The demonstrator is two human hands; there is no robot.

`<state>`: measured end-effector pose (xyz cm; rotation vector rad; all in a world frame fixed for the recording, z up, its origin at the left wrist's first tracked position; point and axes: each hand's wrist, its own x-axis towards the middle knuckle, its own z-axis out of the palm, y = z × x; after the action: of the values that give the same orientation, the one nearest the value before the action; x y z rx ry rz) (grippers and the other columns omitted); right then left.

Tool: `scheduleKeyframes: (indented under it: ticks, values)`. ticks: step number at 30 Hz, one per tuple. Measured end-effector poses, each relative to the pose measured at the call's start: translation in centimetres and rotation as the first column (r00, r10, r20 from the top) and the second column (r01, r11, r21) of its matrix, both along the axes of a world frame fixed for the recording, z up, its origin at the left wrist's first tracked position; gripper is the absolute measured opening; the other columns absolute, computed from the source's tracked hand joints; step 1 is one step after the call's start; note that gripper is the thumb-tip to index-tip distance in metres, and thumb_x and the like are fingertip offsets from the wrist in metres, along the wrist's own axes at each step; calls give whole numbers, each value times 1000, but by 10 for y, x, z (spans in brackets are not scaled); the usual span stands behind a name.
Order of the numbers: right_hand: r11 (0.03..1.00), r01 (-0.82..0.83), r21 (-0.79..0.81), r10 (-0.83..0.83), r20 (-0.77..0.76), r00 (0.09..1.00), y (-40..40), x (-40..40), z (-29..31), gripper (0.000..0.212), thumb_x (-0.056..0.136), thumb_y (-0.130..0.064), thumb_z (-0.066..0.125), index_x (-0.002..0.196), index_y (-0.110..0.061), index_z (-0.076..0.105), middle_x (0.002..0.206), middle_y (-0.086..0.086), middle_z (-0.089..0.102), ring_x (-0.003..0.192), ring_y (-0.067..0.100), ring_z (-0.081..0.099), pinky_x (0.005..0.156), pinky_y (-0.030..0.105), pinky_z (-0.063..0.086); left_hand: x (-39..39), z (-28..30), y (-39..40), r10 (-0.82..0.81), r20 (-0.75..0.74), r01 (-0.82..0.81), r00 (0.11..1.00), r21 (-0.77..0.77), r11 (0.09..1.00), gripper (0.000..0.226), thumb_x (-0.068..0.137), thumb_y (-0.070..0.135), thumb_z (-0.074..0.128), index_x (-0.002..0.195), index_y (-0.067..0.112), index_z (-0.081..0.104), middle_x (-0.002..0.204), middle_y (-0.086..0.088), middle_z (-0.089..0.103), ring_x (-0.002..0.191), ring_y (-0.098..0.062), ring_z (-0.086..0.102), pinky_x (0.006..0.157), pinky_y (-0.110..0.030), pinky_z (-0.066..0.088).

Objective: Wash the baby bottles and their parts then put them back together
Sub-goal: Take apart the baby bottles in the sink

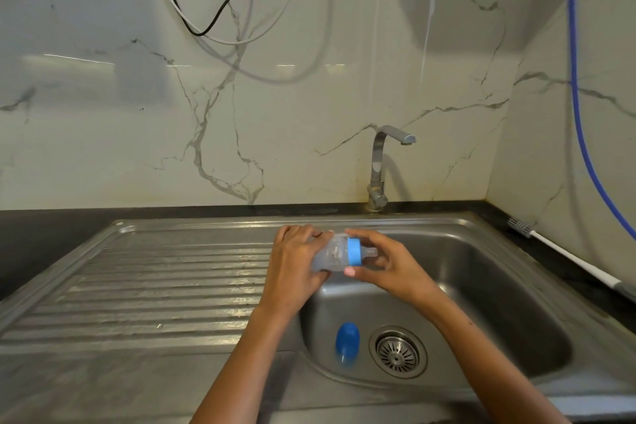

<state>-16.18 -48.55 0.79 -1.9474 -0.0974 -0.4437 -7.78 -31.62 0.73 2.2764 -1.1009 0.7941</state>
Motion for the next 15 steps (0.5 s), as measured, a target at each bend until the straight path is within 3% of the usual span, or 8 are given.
scheduleKeyframes:
  ticks: [3, 5, 9, 11, 15]
  values:
    - [990, 68, 128, -50, -140, 989, 8, 2, -6, 40, 89, -38, 58, 124, -17, 52, 113, 4, 62, 80, 20, 72, 62, 30, 60, -2, -1, -4, 9, 43, -10, 999, 37, 999, 55, 72, 25, 79, 124, 19, 64, 111, 1, 64, 107, -18, 56, 100, -32, 31]
    - [990, 103, 93, -94, -102, 990, 8, 4, -6, 32, 92, -33, 58, 118, -15, 55, 107, 7, 64, 76, 18, 71, 63, 33, 60, -1, -3, -5, 10, 46, -12, 999, 51, 999, 57, 71, 25, 79, 125, 20, 63, 113, 2, 63, 109, -18, 56, 101, -32, 30]
    - [998, 40, -40, -38, 66, 997, -1, 3, -2, 42, 79, 2, 73, 116, -13, 60, 114, -1, 60, 105, 15, 62, 84, 25, 56, 3, -5, -1, 10, -2, -10, 1000, 8, 1000, 57, 74, 31, 76, 129, 23, 59, 118, 6, 61, 113, -13, 52, 101, -26, 24]
    - [1000, 16, -8, -16, 30, 999, 2, 2, -2, 45, 82, -5, 73, 123, -16, 57, 114, -3, 59, 104, 17, 63, 82, 24, 56, 2, -5, -2, 11, -2, -11, 1000, 2, 1000, 58, 74, 31, 77, 128, 21, 60, 117, 4, 63, 112, -15, 53, 101, -28, 26]
    - [988, 92, 124, -78, -112, 991, 10, 4, -8, 35, 92, -31, 58, 123, -16, 51, 108, 6, 63, 82, 19, 72, 63, 32, 61, -1, -9, -7, -11, 32, 10, 999, 25, 1000, 60, 70, 26, 82, 125, 18, 62, 115, 1, 65, 111, -18, 56, 101, -32, 31]
